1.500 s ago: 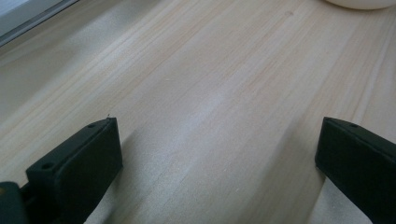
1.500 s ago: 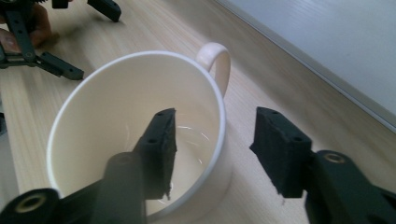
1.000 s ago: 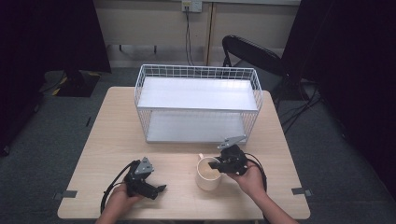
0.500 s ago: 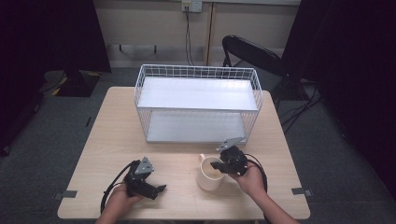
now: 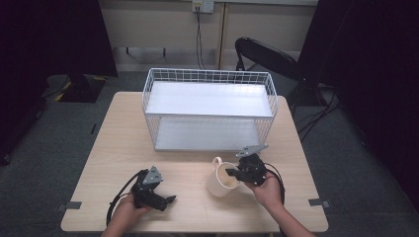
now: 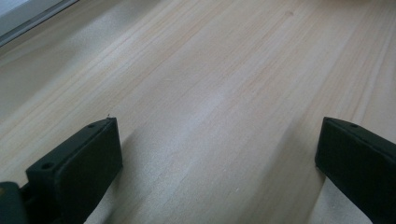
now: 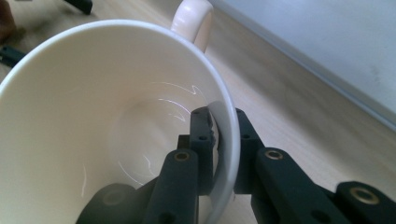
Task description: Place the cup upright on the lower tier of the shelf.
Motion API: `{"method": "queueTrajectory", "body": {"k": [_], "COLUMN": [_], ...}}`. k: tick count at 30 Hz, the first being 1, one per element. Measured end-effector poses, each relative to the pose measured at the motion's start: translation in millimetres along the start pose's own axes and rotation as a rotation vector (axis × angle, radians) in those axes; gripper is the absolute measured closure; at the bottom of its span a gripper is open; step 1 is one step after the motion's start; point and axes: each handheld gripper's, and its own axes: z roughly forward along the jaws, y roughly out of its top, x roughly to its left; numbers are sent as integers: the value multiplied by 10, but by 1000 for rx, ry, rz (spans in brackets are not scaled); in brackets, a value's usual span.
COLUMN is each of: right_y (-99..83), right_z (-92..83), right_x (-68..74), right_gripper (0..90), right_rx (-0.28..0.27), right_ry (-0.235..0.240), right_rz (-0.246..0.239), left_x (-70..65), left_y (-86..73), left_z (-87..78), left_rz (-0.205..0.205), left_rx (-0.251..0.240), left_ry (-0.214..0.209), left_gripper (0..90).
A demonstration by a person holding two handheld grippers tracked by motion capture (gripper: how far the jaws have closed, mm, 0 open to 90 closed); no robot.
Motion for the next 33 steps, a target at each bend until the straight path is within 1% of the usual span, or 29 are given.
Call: {"method": "queueTrajectory", "body": {"k": [3,4,7,10,14,16,17,18,19,20,26,29,33], "right_y": [12,27,52,73,122,143,143,170,170,196,268,286,308], "right_z": [-8,-12,-14,-14,-3,6,6,14,14,24,42,45,48], "right_x": [-8,-20,-39,-58,-66,-75,-75,-82,-82,-88,-93,-94,-113], "right_gripper": [832,832,832,832,833,833,833,833,833,832,832,832,832], "right_rx": [-13,-24,-31,-37,-44,-54,-54,-59,-59,-63,-75,-81,-99], "right_ry": [-9,-21,-37,-42,-91,-107,-107,-123,-123,-137,-176,-184,-206], "right_rz": [4,12,21,28,22,18,18,20,20,20,19,18,32], "left_x": [0,0,0,0,0,-3,-3,-3,-3,-3,-3,-3,-3], "left_y": [0,0,0,0,0,-1,-1,-2,-2,-2,-2,-2,-2], "left_z": [0,0,0,0,0,1,1,1,1,1,1,1,1], "left_rz": [0,0,0,0,0,-5,-5,-6,-6,-5,-5,-5,-5], "left_rx": [0,0,0,0,0,2,2,1,1,1,1,1,1], "left_ry": [0,0,0,0,0,-4,-4,-4,-4,-4,-4,-4,-4], "left_gripper": [1,1,1,1,1,1,1,1,1,1,1,1,1]}}
